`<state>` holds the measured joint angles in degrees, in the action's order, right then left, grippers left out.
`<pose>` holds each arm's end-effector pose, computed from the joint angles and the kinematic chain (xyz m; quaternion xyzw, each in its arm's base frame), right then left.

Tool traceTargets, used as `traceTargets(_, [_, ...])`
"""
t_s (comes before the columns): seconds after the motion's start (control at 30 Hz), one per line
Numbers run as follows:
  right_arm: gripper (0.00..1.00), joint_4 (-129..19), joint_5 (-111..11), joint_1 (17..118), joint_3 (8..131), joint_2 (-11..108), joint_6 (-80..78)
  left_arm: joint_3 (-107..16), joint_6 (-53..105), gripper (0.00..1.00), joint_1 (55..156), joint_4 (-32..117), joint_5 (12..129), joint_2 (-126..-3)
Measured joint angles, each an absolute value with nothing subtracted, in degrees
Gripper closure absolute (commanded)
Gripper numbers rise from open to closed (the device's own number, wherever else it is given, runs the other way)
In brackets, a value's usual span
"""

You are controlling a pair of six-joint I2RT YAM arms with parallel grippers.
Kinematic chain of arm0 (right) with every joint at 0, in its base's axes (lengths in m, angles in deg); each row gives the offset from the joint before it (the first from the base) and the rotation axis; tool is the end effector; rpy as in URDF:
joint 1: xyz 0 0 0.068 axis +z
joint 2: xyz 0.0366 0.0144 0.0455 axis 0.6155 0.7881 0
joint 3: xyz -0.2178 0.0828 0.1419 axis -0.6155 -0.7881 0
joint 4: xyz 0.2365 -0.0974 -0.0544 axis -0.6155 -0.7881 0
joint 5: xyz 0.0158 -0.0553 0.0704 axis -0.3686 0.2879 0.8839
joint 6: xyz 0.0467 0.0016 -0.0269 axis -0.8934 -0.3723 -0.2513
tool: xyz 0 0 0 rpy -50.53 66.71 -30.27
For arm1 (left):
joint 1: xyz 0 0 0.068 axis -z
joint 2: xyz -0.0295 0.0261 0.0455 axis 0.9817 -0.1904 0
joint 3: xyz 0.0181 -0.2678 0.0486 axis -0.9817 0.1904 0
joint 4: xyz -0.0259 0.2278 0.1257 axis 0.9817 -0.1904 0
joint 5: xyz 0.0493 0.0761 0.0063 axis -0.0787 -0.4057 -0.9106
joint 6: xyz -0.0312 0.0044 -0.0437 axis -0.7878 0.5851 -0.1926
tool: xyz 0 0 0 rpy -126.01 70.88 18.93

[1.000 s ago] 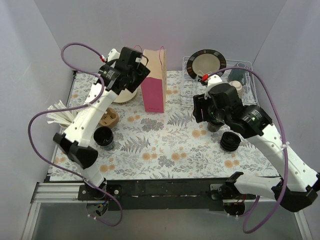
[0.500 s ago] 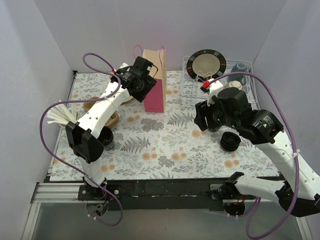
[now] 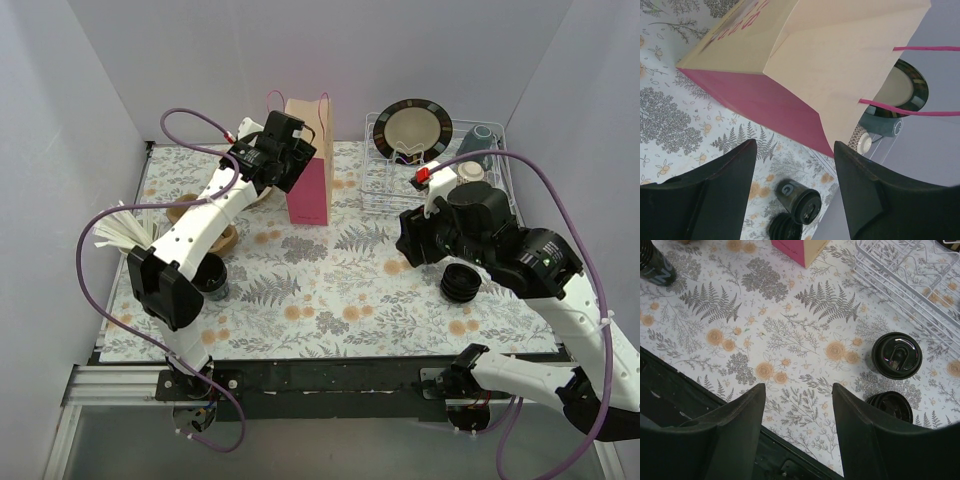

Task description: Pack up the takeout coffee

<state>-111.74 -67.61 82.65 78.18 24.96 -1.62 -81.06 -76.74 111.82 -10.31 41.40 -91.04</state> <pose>0.1202 0.1101 0.4452 -0.2359 0.8337 0.1472 0.4770 0.3320 -0.1988 0.3825 -0.6452 0.6423 -0.3159 0.2672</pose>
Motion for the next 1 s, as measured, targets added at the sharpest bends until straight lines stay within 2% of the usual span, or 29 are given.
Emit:
traceTargets(0.2, [0.37, -112.5, -68.1, 82.7, 78.2, 26.0, -1.5, -81.0, -76.8, 0.37, 111.8, -10.1, 40.3, -91.0])
traceTargets(0.4, [0.37, -112.7, -69.2, 82.7, 78.2, 27.0, -0.9, -81.6, -76.8, 0.42, 111.4, -10.2, 40.2, -92.5])
traceTargets(0.5, [0.37, -112.7, -69.5, 82.7, 78.3, 27.3, -0.5, -82.0, -77.1, 0.5, 111.1, -9.9, 40.4, -93.6])
traceTargets(0.53, [0.37, -112.7, -69.6, 82.7, 78.3, 27.4, -0.3, -82.0, -77.1, 0.56, 110.9, -9.9, 40.5, -93.6])
traceTargets(0.67, [0.37, -112.7, -69.8, 82.7, 78.4, 28.0, -0.1, -82.0, -77.3, 0.63, 110.2, -9.6, 40.8, -93.6])
traceTargets(0.73, [0.37, -112.7, -69.8, 82.8, 78.4, 28.5, -0.1, -82.0, -77.3, 0.63, 109.8, -9.6, 41.1, -93.6])
traceTargets(0.87, [0.37, -112.7, -70.0, 83.0, 78.4, 29.2, 0.0, -82.5, -77.3, 0.5, 109.5, -9.8, 41.8, -93.6])
traceTargets(1.0, [0.37, -112.7, -70.0, 83.2, 78.7, 29.9, 0.1, -82.5, -77.3, 0.47, 109.5, -9.5, 41.9, -93.4])
